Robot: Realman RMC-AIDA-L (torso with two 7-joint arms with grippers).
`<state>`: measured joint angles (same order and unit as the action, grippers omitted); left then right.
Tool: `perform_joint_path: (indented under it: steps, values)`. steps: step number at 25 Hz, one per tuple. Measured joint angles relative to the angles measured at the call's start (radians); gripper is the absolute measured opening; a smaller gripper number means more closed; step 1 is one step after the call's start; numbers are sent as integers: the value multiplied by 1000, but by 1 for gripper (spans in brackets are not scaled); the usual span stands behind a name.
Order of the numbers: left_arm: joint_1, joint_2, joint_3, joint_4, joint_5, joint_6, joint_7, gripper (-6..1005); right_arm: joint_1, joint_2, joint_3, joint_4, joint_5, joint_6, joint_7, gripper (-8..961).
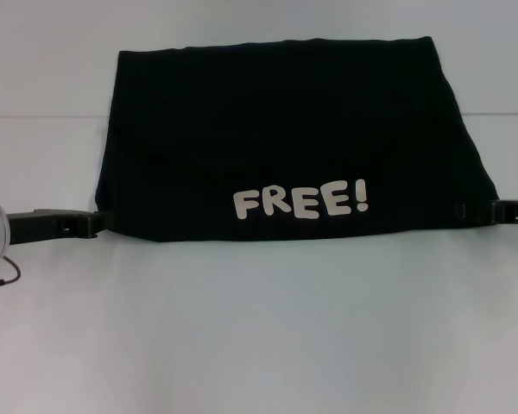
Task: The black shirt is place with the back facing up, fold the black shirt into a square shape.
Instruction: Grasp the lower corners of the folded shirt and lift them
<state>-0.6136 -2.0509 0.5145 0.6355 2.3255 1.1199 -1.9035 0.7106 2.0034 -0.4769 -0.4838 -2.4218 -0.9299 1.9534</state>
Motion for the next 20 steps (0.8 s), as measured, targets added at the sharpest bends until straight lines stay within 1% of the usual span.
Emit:
perform_joint_path:
  steps: [3, 6, 9, 20]
  values:
    - [-1, 0, 1, 1, 0, -4, 0, 8, 1, 0, 0, 6, 0, 1, -2, 600]
    - [-1, 0, 0, 2, 1, -5, 0, 9, -8, -2, 6, 4, 11, -15, -3, 505]
    - [-2, 1, 0, 3, 1, -5, 0, 9, -16, -10, 9, 6, 30, -36, -14, 409]
    - [1, 2, -2, 0, 3, -8, -1, 11, -44, -12, 11, -2, 42, -73, -45, 176]
